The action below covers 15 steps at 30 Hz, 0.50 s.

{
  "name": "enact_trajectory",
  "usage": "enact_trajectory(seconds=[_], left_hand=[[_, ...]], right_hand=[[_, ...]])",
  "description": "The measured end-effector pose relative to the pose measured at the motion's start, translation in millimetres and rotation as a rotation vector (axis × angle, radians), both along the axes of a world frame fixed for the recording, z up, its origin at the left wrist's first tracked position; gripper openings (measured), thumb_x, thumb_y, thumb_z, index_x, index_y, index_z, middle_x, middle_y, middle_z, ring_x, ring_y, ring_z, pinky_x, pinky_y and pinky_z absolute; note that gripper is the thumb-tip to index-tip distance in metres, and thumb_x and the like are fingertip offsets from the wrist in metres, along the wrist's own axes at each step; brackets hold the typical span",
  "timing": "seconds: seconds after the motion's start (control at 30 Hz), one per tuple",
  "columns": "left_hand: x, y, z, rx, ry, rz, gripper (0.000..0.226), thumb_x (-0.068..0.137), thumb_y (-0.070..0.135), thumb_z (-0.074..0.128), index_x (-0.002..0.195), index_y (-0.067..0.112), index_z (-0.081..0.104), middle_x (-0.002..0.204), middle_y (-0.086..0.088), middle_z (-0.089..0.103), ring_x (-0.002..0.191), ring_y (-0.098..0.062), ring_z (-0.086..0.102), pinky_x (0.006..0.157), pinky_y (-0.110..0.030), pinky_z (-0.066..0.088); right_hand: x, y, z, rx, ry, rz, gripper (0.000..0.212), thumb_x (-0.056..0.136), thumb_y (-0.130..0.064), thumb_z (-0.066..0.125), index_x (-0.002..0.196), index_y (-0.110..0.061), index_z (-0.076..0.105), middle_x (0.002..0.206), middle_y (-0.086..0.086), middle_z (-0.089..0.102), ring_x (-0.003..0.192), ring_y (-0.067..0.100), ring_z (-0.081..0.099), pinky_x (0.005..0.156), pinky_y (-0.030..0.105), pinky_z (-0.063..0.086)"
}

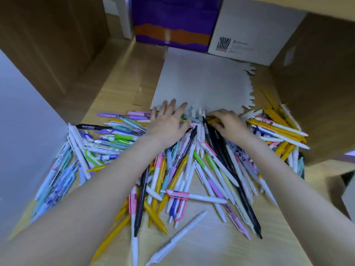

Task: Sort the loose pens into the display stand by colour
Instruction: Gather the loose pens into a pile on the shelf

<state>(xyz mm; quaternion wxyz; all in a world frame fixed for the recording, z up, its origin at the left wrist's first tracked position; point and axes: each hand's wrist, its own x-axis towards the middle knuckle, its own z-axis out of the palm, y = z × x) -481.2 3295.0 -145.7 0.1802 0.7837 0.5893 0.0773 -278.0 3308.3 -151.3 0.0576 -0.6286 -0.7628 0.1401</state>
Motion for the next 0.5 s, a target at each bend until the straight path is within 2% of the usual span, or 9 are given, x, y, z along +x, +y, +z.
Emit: enact_trajectory(seconds=[0.1, 0.17, 0.2, 0.23, 0.3, 0.33, 0.4, 0.5], left_hand=[[29.3, 0.6, -2.3, -0.073, 0.009, -0.062, 0.059, 0.096, 0.054, 0.023, 0.148, 0.034, 0.005, 0.157, -0.005, 0.007, 0.144, -0.028, 0.004, 0.114, -0.048, 0.0], [41.1, 2.5, -4.8, -0.058, 0.097, -0.059, 0.059, 0.094, 0.06, 0.021, 0.147, 0.039, 0.005, 0.157, -0.004, 0.007, 0.143, -0.033, 0.004, 0.112, -0.053, -0.003], [46.3, 4.4, -5.5, -0.032, 0.129, -0.049, 0.06, 0.092, 0.062, 0.02, 0.146, 0.041, 0.005, 0.157, -0.005, 0.007, 0.142, -0.036, 0.003, 0.111, -0.055, -0.005], [52.2, 7.4, -6.0, -0.008, 0.145, -0.036, 0.062, 0.091, 0.065, 0.019, 0.146, 0.042, 0.005, 0.157, -0.006, 0.005, 0.142, -0.039, 0.002, 0.11, -0.057, -0.006], [65.5, 14.0, -7.4, -0.011, 0.146, -0.019, 0.065, 0.088, 0.069, 0.02, 0.145, 0.044, 0.004, 0.157, -0.009, -0.001, 0.141, -0.043, -0.004, 0.109, -0.059, -0.007], [71.1, 16.6, -8.1, -0.029, 0.15, -0.02, 0.066, 0.087, 0.071, 0.02, 0.145, 0.045, 0.003, 0.157, -0.01, -0.003, 0.14, -0.043, -0.006, 0.109, -0.06, -0.006], [80.7, 21.0, -11.6, -0.043, 0.196, -0.048, 0.068, 0.084, 0.074, 0.019, 0.144, 0.046, 0.003, 0.157, -0.011, -0.003, 0.14, -0.044, -0.002, 0.11, -0.061, 0.0], [86.0, 23.8, -14.6, -0.021, 0.307, -0.114, 0.07, 0.082, 0.076, 0.017, 0.144, 0.044, 0.012, 0.151, -0.014, 0.019, 0.135, -0.042, 0.02, 0.108, -0.059, 0.014]], right_hand=[[17.9, -16.7, 14.0, 0.059, 0.263, -0.034, 0.046, 0.09, 0.004, 0.045, 0.133, -0.012, 0.048, 0.134, 0.01, 0.05, 0.112, 0.021, 0.054, 0.085, 0.022, 0.037], [43.4, -20.4, 25.8, 0.162, 0.332, -0.135, 0.044, 0.091, 0.007, 0.04, 0.13, -0.009, 0.05, 0.137, 0.011, 0.046, 0.102, 0.01, 0.053, 0.083, 0.016, 0.035], [61.2, -17.8, 27.8, 0.209, 0.293, -0.197, 0.04, 0.093, 0.004, 0.042, 0.131, -0.008, 0.05, 0.138, 0.013, 0.044, 0.102, 0.012, 0.054, 0.084, 0.017, 0.034], [80.7, -12.9, 28.4, 0.219, 0.224, -0.279, 0.038, 0.095, -0.004, 0.044, 0.133, -0.009, 0.049, 0.139, 0.017, 0.042, 0.111, 0.022, 0.053, 0.091, 0.021, 0.034], [116.8, 0.7, 23.6, 0.085, 0.058, -0.47, 0.046, 0.097, -0.029, 0.045, 0.142, -0.019, 0.038, 0.145, 0.021, 0.031, 0.129, 0.04, 0.036, 0.106, 0.036, 0.031], [127.1, 7.4, 21.2, -0.017, 0.001, -0.539, 0.051, 0.097, -0.039, 0.043, 0.145, -0.025, 0.032, 0.148, 0.021, 0.025, 0.133, 0.043, 0.028, 0.109, 0.043, 0.028], [133.9, 22.7, 16.9, -0.145, -0.062, -0.589, 0.056, 0.095, -0.053, 0.037, 0.146, -0.036, 0.024, 0.154, 0.017, 0.013, 0.137, 0.044, 0.018, 0.112, 0.049, 0.021], [132.3, 42.8, 10.9, -0.32, -0.212, -0.572, 0.068, 0.086, -0.072, 0.032, 0.145, -0.04, 0.021, 0.157, 0.012, 0.008, 0.139, 0.041, 0.01, 0.11, 0.05, 0.015]])
